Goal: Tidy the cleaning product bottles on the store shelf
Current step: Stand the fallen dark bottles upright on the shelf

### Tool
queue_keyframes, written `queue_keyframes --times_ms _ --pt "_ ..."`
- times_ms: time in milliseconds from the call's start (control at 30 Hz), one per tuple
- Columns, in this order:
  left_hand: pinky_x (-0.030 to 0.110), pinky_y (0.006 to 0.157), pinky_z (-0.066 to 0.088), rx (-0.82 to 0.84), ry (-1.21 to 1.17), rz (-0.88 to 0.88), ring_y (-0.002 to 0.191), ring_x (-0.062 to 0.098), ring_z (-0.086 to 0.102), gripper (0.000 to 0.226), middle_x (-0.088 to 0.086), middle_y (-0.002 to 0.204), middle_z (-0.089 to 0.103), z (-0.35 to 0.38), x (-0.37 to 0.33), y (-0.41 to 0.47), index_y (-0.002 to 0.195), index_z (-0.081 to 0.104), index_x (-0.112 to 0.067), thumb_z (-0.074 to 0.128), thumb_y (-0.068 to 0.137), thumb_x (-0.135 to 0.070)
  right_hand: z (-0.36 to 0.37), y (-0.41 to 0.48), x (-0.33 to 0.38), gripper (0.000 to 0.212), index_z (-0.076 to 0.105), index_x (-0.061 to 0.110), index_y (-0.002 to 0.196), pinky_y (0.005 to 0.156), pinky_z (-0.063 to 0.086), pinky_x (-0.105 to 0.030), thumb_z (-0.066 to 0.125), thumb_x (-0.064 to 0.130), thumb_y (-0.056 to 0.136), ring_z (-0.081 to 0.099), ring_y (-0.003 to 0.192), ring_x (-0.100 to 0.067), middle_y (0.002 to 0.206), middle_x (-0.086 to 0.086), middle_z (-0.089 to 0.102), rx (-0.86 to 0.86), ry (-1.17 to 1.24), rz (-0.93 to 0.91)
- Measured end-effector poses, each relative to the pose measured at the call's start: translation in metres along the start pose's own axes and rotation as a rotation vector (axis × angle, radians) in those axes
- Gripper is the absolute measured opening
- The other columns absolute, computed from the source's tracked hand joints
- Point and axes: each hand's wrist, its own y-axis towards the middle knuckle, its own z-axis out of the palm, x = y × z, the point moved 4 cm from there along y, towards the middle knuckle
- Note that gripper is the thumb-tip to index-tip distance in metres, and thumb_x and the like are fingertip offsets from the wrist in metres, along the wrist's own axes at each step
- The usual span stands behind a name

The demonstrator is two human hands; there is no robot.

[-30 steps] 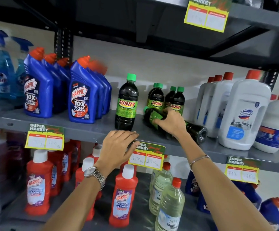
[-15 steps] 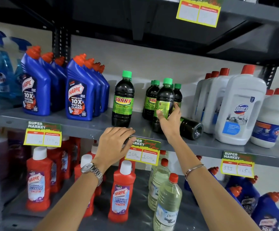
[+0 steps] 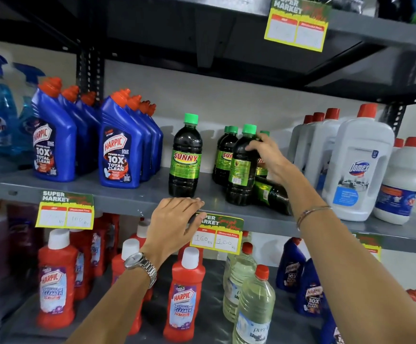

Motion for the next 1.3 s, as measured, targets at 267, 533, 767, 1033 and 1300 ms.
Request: queue_keyframes --times_ms 267,533,767,1033,1300 --pt "0.025 0.080 0.038 0.006 -0.018 -0.011 0.090 0.013 0.066 0.035 -0.005 0.099 0.071 -0.002 -0.001 0.000 0.104 0.069 -0.018 0.043 0.091 -0.038 -0.001 -0.002 -0.004 0.093 0.050 0.012 0.125 0.095 0.047 -0.035 0.078 0.062 0.052 0.056 0.110 -0.018 0.119 -0.001 0.060 -0.103 -0.307 -0.101" --pt "0.024 0.082 0.036 0.025 -0.033 -0.032 0.091 0.012 0.066 0.036 -0.006 0.101 0.071 0.000 0.001 0.000 0.104 0.069 -0.019 0.043 0.091 -0.040 0.001 0.006 0.002 0.037 0.053 0.013 0.114 0.077 0.045 -0.024 0.065 0.024 0.081 0.055 0.098 -0.020 0.105 -0.005 0.058 -0.022 -0.179 -0.104" --pt "0.023 0.084 0.034 0.068 -0.035 -0.048 0.094 0.011 0.065 0.041 -0.006 0.103 0.071 -0.001 0.001 0.000 0.106 0.069 -0.020 0.039 0.091 -0.044 0.006 0.005 0.010 0.061 0.037 0.007 0.136 0.085 0.043 -0.025 0.061 0.030 0.085 0.048 0.107 -0.017 0.109 0.001 0.053 0.000 -0.229 -0.091" --pt "0.023 0.083 0.035 0.067 -0.030 -0.042 0.093 0.011 0.065 0.040 -0.006 0.102 0.071 -0.001 0.002 0.000 0.106 0.069 -0.020 0.040 0.090 -0.043 0.003 0.005 0.008 0.072 0.043 0.010 0.131 0.090 0.045 -0.028 0.074 0.040 0.073 0.053 0.106 -0.019 0.118 -0.003 0.054 0.022 -0.239 -0.104" --pt "0.023 0.082 0.035 0.057 -0.040 -0.032 0.093 0.011 0.066 0.040 -0.005 0.102 0.071 -0.001 0.002 0.000 0.105 0.069 -0.019 0.041 0.091 -0.043 0.003 0.000 0.007 0.054 0.047 0.010 0.127 0.074 0.042 -0.021 0.070 0.024 0.080 0.052 0.103 -0.019 0.116 -0.005 0.055 0.074 -0.167 -0.086"
